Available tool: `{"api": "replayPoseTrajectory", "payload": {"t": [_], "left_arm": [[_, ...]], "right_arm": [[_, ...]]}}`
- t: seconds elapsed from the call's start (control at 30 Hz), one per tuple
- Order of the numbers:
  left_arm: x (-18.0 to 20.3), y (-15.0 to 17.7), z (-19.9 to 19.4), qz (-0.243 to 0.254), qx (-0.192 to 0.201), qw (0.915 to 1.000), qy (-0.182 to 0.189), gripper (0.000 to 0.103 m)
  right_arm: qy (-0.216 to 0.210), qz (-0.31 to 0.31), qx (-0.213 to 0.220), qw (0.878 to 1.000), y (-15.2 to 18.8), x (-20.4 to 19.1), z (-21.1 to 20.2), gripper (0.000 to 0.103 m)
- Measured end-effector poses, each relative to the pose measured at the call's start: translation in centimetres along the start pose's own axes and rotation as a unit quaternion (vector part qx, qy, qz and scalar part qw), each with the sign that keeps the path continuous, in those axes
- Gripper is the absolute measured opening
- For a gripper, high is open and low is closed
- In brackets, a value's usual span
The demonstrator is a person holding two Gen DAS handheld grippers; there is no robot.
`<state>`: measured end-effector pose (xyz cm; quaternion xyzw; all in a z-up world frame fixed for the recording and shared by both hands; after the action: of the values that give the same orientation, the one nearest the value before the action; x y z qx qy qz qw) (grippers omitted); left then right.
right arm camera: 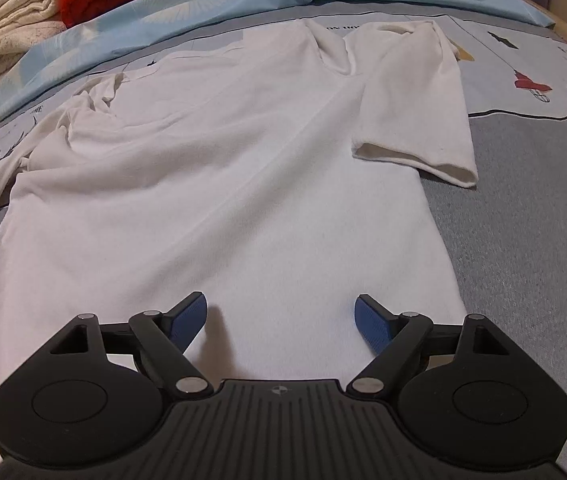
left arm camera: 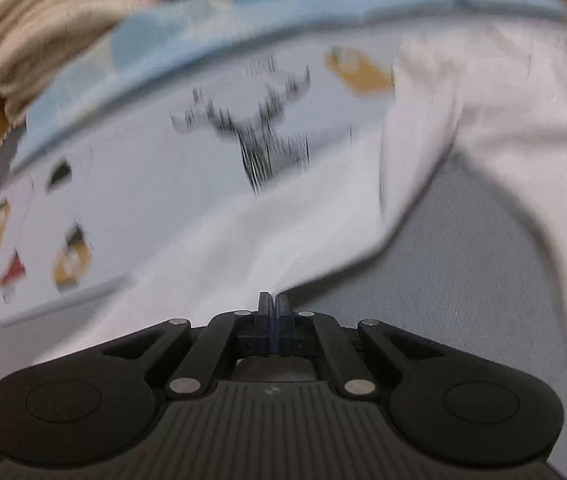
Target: Fold small clothes
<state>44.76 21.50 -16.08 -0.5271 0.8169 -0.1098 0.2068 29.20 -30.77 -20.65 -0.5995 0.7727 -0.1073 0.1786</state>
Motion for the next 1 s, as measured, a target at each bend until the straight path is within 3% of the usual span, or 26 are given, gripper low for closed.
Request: {"api": "replayPoseTrajectory", "payload": {"t": [0.07,0.1,0.2,0.23,0.27,0.3,0.33,0.37,0.47,0.6,0.8,0.9,0.97,1.0], "left_arm": [[-2.5,-2.3,-2.8,-0.021,0.037,0.999,0.007,0.0],[-3.9,-4.1,-3.8,-0.033,0.055,0.9979,-0.009,0.0],[-8.2,-8.8,-3.5,-0.082,0.074,0.9901,-0.086,0.002],[-9.8,-10.1,-2.5,-0.112,0.069,0.9807,-0.145,0.003],[-11.4,-11.1,-1.2,-0.145,0.052,0.9665,-0.206,0.015],[-12.6,-11.5,0.4,-0.173,0.024,0.9553,-0.239,0.025],[-13.2,-11.5,1.6,-0.193,0.0,0.9506,-0.243,0.054],[-13.5,-11.0,2.3,-0.211,-0.012,0.9485,-0.236,0.073],[-13.1,-8.5,2.0,-0.225,0.013,0.9522,-0.206,0.08],[-11.6,-2.8,0.0,-0.226,0.038,0.9649,-0.128,0.082],[-4.3,3.7,1.0,-0.104,0.013,0.994,-0.031,0.085],[-1.0,4.3,3.2,-0.054,-0.006,0.9985,-0.005,0.085],[-0.5,4.2,4.5,-0.072,-0.008,0.9974,-0.003,0.086],[-0.8,3.9,4.7,-0.098,-0.013,0.9949,0.022,0.077]], "right_arm": [[0.002,-0.003,0.0,1.0,0.0,-0.1,0.0,0.083],[0.003,-0.006,0.001,1.0,0.1,-0.1,0.1,0.084],[0.013,-0.02,0.002,1.0,0.2,-0.5,0.3,0.085],[0.017,-0.024,0.002,1.0,0.1,-0.7,0.4,0.086],[0.02,-0.026,0.002,0.999,0.1,-0.8,0.4,0.086],[0.021,-0.028,0.002,0.999,0.0,-0.9,0.5,0.086],[0.022,-0.029,0.001,0.999,-0.1,-0.9,0.5,0.086],[0.02,-0.028,0.001,0.999,-0.2,-0.9,0.5,0.086],[0.015,-0.02,-0.001,1.0,-0.3,-0.8,0.4,0.086],[0.006,-0.02,-0.002,1.0,-0.3,-0.9,0.3,0.086],[0.004,-0.025,-0.003,1.0,-0.3,-1.5,0.3,0.086],[0.011,-0.029,-0.003,1.0,-0.3,-1.8,0.5,0.086],[0.015,-0.031,-0.003,0.999,-0.3,-2.0,0.5,0.086],[0.017,-0.032,-0.003,0.999,-0.3,-2.1,0.6,0.086]]}}
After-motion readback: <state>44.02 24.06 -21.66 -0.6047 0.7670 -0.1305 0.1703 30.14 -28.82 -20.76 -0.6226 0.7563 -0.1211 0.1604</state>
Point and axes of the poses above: each gripper's, at about its wrist camera, not at the fingertips, and z roughly the way its jaws point, x to its right, y to its underside, the point moved 5 cm from there along z, roughly the way its jaws point, and after that the axes turned 10 degrees about -x, right-handed, at the moved point
